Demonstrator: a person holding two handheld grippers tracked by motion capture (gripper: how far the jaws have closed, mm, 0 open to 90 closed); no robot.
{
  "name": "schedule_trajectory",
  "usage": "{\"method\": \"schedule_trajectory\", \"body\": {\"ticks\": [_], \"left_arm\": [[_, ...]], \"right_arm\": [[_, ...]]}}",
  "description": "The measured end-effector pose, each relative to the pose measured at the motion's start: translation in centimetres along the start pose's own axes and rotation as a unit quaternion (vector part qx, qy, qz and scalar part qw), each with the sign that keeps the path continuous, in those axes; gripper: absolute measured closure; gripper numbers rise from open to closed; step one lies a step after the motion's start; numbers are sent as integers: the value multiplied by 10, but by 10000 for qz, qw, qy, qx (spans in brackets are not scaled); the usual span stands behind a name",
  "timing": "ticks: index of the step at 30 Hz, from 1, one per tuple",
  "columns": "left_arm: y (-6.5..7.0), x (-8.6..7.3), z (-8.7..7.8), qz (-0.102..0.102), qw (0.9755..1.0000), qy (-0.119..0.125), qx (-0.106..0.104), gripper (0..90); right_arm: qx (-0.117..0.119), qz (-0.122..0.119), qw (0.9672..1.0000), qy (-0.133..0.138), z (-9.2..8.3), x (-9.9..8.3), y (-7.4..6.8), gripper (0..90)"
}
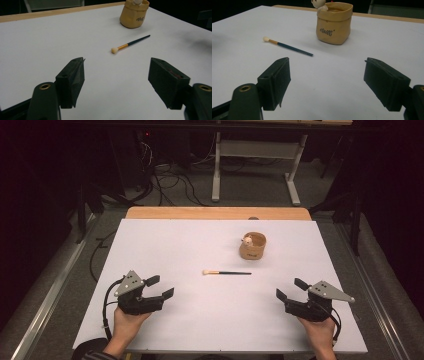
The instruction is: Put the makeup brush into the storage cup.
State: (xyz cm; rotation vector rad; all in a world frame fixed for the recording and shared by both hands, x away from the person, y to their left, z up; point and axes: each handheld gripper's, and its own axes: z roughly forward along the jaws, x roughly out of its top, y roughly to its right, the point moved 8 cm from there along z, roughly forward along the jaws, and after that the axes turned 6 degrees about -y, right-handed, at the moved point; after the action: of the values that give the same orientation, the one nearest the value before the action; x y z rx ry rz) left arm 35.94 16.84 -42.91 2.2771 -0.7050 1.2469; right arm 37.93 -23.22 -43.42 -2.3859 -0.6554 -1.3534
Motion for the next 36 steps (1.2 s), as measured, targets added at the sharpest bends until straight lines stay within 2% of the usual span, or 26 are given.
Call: {"method": "schedule_trajectory", "body": {"ticks": [15, 24, 36], "left_arm": [[0, 0, 0, 1, 10000, -6, 8, 302], [0, -1, 1, 27, 10000, -27, 13, 302], [1, -1, 1, 32, 10000, -40, 8, 303]], "right_arm": [[-17, -4, 10000, 16, 0, 0, 0, 234], [-7, 114, 9999, 69, -1, 1, 1, 234], [-4, 133, 9999, 61, -2, 1, -1, 234]]}}
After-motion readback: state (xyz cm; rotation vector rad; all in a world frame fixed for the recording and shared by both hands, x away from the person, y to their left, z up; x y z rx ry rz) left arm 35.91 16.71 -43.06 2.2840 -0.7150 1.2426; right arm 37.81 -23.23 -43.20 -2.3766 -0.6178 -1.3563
